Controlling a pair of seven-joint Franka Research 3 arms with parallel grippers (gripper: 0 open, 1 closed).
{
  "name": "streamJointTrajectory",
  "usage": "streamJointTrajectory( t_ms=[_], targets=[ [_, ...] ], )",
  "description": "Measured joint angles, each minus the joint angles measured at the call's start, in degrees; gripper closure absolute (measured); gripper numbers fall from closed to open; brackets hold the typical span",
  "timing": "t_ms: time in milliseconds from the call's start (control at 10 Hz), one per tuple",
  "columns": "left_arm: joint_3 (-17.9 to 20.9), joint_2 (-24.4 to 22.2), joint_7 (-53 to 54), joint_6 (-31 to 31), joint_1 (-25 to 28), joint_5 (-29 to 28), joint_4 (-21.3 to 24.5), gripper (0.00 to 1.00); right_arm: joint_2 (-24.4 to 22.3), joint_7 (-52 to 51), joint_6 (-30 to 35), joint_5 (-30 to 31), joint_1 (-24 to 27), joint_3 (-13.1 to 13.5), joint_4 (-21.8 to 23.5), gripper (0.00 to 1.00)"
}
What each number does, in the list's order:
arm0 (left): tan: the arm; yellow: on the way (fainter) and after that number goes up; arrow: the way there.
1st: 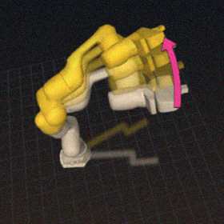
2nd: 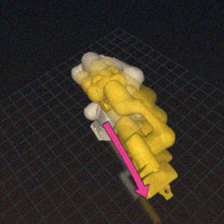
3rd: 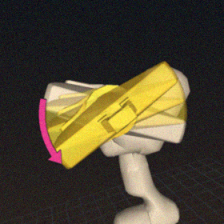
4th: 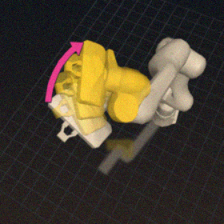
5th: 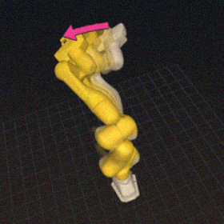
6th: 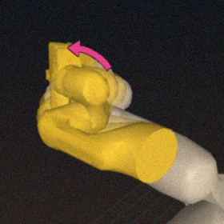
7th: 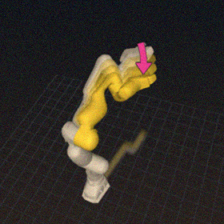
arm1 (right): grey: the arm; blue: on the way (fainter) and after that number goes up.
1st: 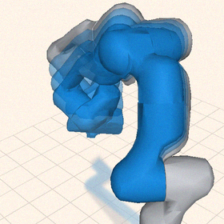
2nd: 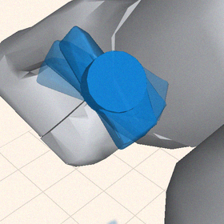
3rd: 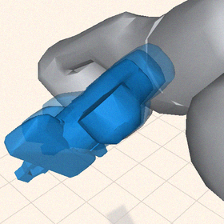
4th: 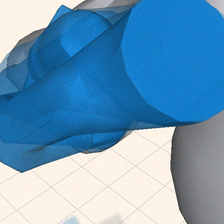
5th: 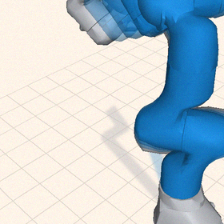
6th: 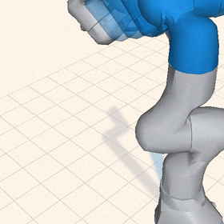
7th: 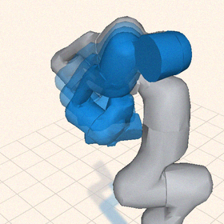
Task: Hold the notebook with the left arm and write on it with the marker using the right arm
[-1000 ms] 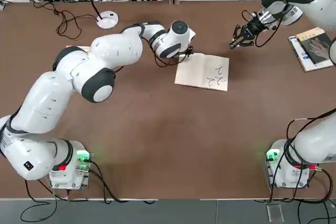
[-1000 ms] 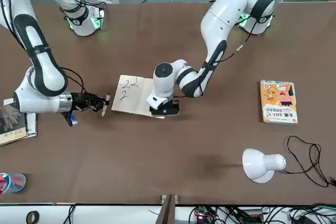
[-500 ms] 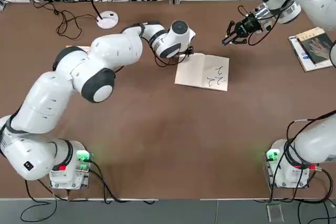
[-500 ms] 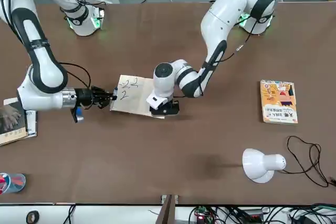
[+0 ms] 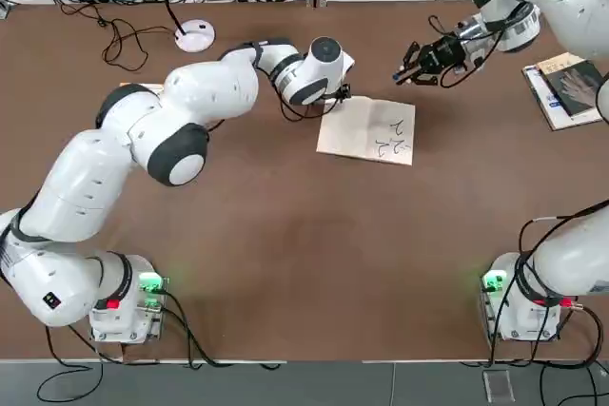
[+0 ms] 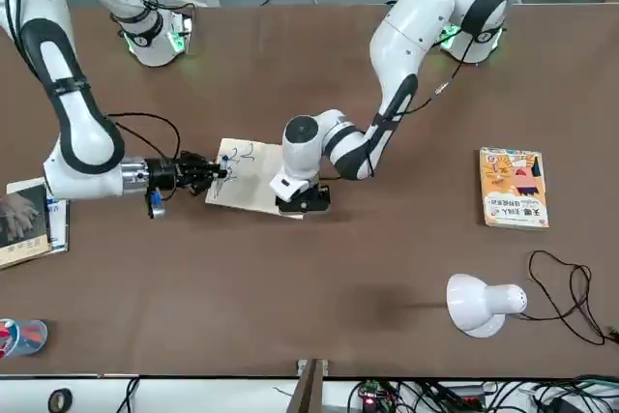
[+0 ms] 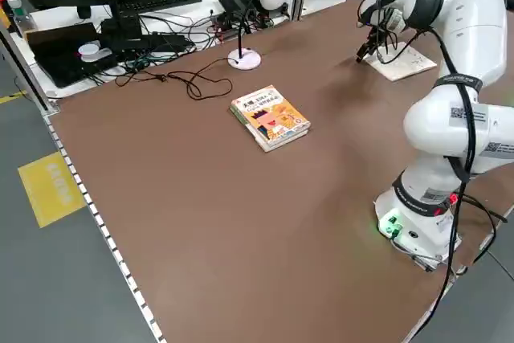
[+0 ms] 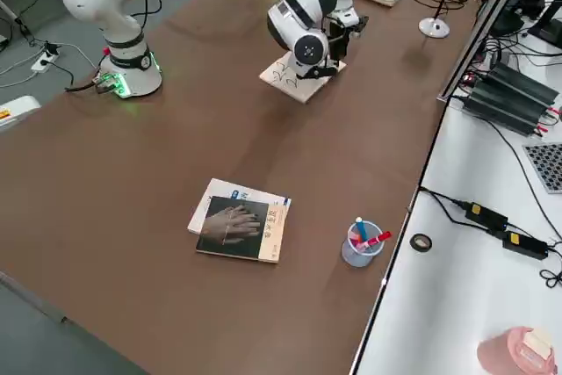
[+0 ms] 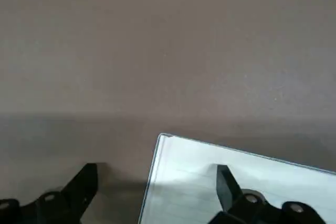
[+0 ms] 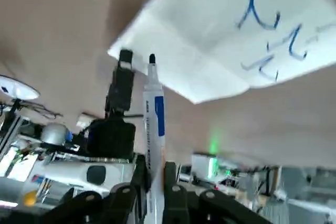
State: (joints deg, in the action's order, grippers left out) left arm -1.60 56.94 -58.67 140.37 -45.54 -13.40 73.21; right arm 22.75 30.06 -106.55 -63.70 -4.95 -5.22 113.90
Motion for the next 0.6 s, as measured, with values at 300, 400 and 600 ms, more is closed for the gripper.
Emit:
streamJointTrajectory(
  t_ms=[300, 400, 600],
  targets=[
    [0.0, 0.0, 0.0, 0.0, 0.0, 0.0, 0.0, 0.0, 0.0, 0.0, 2.8, -2.0, -0.5, -0.1, 1.9, 0.83],
    [0.0, 0.0, 0.0, 0.0, 0.0, 0.0, 0.0, 0.0, 0.0, -0.2, 3.5, -2.3, -0.6, -0.1, 2.5, 0.83],
    [0.1, 0.0, 0.0, 0.0, 0.0, 0.0, -0.1, 0.0, 0.0, -1.6, 4.0, -2.6, -0.8, -0.1, 3.9, 0.83]
  ],
)
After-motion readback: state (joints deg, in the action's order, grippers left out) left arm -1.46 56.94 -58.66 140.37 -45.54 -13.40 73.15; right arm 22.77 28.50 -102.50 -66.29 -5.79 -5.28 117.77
